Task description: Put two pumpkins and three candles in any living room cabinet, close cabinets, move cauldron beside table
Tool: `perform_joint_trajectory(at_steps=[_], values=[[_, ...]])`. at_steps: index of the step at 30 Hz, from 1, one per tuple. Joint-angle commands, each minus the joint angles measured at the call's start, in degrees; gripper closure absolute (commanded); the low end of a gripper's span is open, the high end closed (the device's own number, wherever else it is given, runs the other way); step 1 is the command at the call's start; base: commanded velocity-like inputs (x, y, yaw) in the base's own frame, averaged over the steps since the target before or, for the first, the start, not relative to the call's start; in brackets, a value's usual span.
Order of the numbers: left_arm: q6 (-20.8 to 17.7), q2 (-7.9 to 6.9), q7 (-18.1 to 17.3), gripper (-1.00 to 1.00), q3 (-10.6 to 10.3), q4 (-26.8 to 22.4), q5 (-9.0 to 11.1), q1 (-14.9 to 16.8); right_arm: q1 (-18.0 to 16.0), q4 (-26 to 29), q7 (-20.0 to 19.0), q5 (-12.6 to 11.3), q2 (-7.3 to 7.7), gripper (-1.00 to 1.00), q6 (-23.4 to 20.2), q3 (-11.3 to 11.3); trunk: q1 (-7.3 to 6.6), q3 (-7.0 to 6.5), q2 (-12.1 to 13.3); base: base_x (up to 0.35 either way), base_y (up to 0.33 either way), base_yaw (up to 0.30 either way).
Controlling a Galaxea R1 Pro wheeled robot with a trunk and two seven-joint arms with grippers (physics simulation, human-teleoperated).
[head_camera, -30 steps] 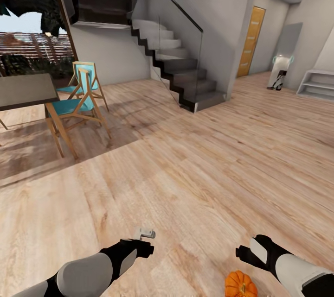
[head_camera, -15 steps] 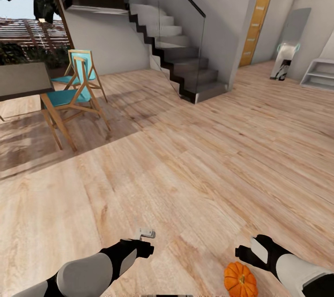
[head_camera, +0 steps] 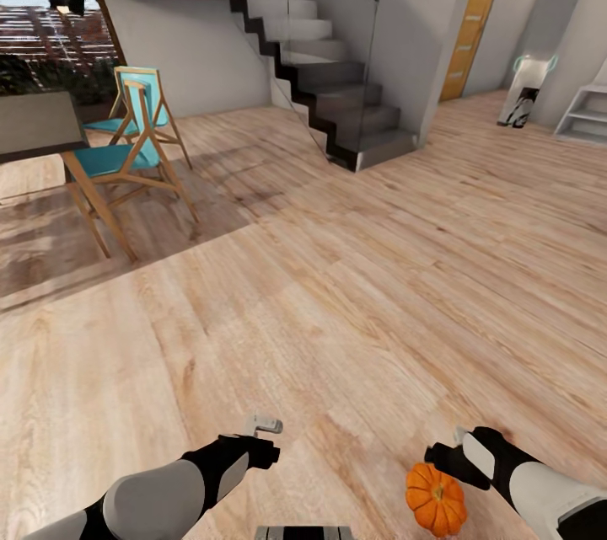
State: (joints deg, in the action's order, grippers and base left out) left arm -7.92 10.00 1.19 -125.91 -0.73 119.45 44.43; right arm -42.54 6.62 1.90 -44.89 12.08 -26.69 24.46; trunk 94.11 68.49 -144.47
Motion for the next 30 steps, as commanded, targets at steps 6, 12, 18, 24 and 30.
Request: perform_joint_trajectory(at_steps=[6,12,18,24,30], values=[[-0.2,0.00,0.1,-1.00,-0.5,-0.1,0.5,0.0,0.0,0.1,0.4,-0.5,-0.09,-1.00,0.1,0.5,0.14,1.38,-0.1,0.000,0.000,0.000],[-0.2,0.00,0.1,-1.00,-0.5,-0.1,0.5,0.0,0.0,0.1,0.6,-0.5,-0.12,-1.00,0.2,0.5,0.30,2.71,-0.2,0.000,0.000,0.000],[-0.2,0.00,0.1,-1.00,-0.5,-0.1,0.6,0.0,0.0,0.1,0.6,-0.5,-0.12,-1.00,0.3,0.5,0.45,4.04,-0.3,0.000,0.000,0.000],[-0.1,0.00,0.1,-1.00,-0.5,-0.1,0.6,0.0,0.0,0.1,0.4,-0.5,-0.42,-1.00,1.0,0.5,0.60,5.37,-0.3,0.000,0.000,0.000],[0.0,0.00,0.1,-1.00,-0.5,-0.1,0.5,0.0,0.0,0.2,-1.3,-0.3,-0.58,-1.00,4.7,0.7,0.68,6.03,-0.4,0.000,0.000,0.000]])
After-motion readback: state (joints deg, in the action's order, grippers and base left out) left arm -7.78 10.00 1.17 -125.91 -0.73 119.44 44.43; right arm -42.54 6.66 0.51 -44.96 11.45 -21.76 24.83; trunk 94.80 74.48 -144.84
